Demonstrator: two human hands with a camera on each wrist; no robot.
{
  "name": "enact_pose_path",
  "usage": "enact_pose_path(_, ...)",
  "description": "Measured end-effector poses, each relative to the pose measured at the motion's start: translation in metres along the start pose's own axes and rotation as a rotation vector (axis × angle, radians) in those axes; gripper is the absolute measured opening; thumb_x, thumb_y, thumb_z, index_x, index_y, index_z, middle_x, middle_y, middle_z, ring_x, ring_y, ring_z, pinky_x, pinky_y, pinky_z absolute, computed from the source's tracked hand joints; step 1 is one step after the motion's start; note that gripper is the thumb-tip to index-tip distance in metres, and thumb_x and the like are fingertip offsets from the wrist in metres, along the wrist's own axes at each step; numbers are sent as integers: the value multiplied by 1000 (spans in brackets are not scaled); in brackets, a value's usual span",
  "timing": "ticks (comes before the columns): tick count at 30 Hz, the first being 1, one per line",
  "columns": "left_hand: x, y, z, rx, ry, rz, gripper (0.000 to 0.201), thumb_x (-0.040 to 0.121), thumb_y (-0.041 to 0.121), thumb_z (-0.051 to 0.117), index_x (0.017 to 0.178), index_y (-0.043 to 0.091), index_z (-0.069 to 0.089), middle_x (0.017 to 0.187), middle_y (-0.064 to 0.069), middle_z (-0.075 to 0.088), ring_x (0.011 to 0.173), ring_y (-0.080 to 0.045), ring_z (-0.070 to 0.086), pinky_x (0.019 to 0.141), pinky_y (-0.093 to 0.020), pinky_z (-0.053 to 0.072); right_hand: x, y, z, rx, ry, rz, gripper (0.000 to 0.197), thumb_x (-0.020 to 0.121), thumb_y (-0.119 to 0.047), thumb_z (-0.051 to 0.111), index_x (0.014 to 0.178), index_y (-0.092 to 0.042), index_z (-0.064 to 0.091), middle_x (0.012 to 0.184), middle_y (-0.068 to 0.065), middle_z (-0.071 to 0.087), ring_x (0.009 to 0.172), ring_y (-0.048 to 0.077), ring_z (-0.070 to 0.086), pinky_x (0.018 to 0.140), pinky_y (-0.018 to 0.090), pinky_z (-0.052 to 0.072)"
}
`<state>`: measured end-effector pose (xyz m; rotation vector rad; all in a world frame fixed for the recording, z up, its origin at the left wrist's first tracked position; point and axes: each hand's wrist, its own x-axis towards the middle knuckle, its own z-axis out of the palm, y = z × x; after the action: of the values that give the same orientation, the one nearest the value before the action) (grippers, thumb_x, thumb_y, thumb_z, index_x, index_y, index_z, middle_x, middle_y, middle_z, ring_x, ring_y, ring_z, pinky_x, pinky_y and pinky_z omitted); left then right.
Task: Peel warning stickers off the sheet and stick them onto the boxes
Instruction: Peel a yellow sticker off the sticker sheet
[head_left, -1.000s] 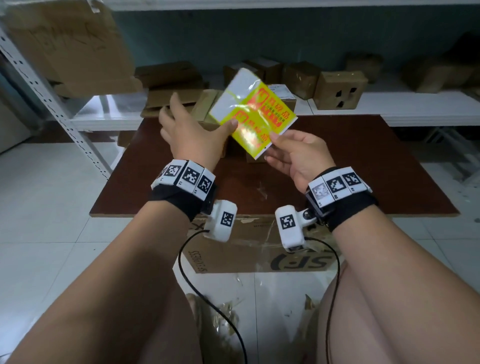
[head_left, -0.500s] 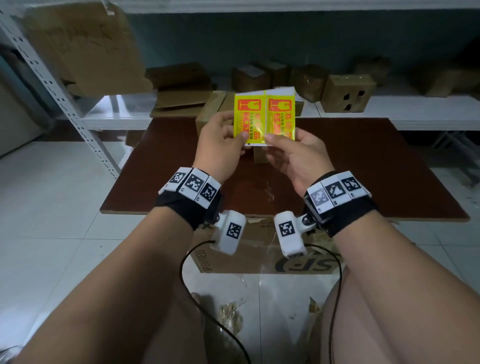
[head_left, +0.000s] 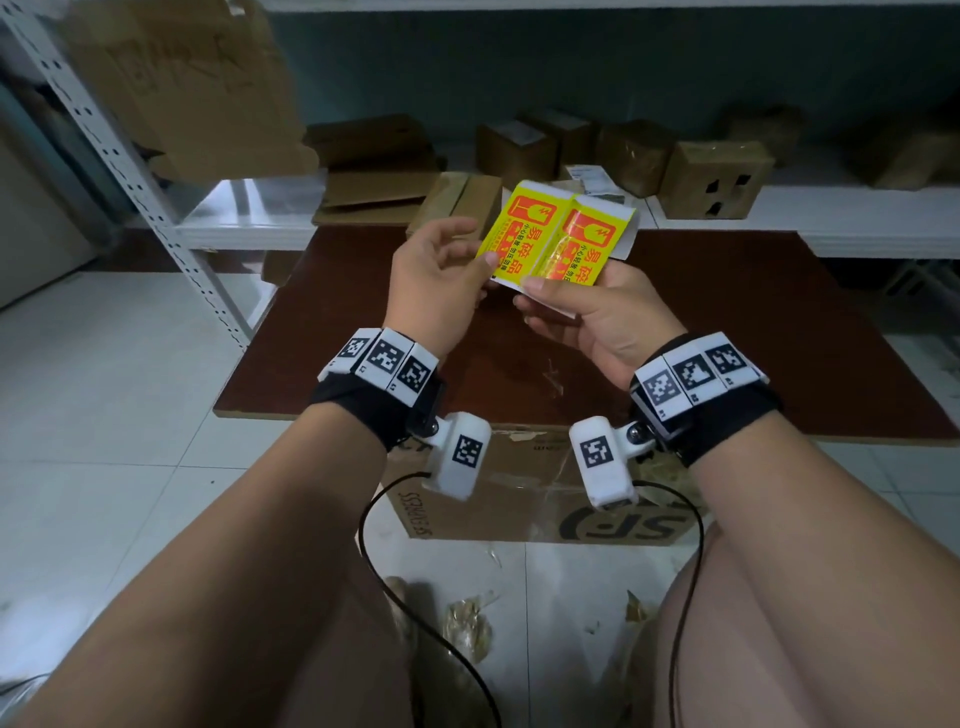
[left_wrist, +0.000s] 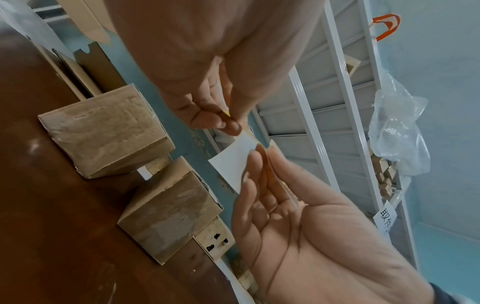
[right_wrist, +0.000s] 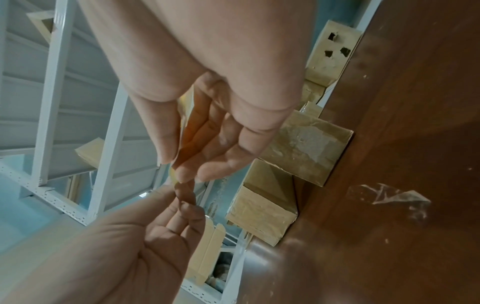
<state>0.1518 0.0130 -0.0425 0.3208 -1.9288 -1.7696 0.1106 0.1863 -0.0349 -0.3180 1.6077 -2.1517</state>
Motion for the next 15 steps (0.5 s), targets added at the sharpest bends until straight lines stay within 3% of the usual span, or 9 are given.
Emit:
enact_pose_path(3, 2, -2, 0, 26, 18, 36, 26, 96, 4, 76, 120, 8, 67, 103, -3, 74, 85, -13, 73, 72, -36, 64, 1, 0, 1, 32, -1, -13, 35, 93, 1, 76, 126, -3, 69, 104, 7, 82, 85, 17, 80, 73, 27, 65)
enact_pose_path(6, 2, -3, 0, 59, 11, 65, 15, 96, 5, 76, 107, 14, 72, 97, -3, 75, 76, -8, 70, 66, -27, 58, 3, 1, 1, 51, 5, -20, 34, 93, 3, 75, 126, -1, 68, 105, 9, 82, 84, 16, 80, 74, 26, 65)
enact_pose_path(8, 1, -4, 0, 113, 7, 86, 14, 96, 9, 77, 100, 22, 74, 94, 4, 76, 76, -5, 72, 71, -28, 60, 4, 2, 0, 45, 13, -29, 32, 93, 3, 76, 124, -2, 69, 103, 9, 82, 83, 15, 80, 75, 26, 65)
enact_pose_path(11, -2, -4, 0, 211, -34, 175, 12, 94, 16, 78, 100, 27, 77, 99, 7, 77, 94, -12, 75, 87, -35, 62, 5, 4, -2, 29, 30, -48, 34, 92, 2, 77, 125, -1, 69, 102, 10, 81, 82, 15, 80, 75, 26, 65)
enact_pose_path(13, -4, -3, 1, 284, -89, 287, 13, 94, 18, 77, 103, 27, 78, 109, 6, 73, 105, -16, 72, 91, -31, 59, 5, 5, -3, 22, 44, -67, 37, 91, 1, 78, 127, 0, 68, 102, 10, 81, 81, 15, 79, 75, 26, 64)
enact_pose_path(15, -6, -2, 1, 298, -133, 371, 12, 96, 15, 75, 105, 23, 79, 111, 4, 73, 106, -11, 71, 89, -24, 57, 5, 4, -5, 25, 47, -80, 39, 90, 0, 80, 128, 0, 69, 102, 9, 82, 83, 15, 79, 79, 27, 64)
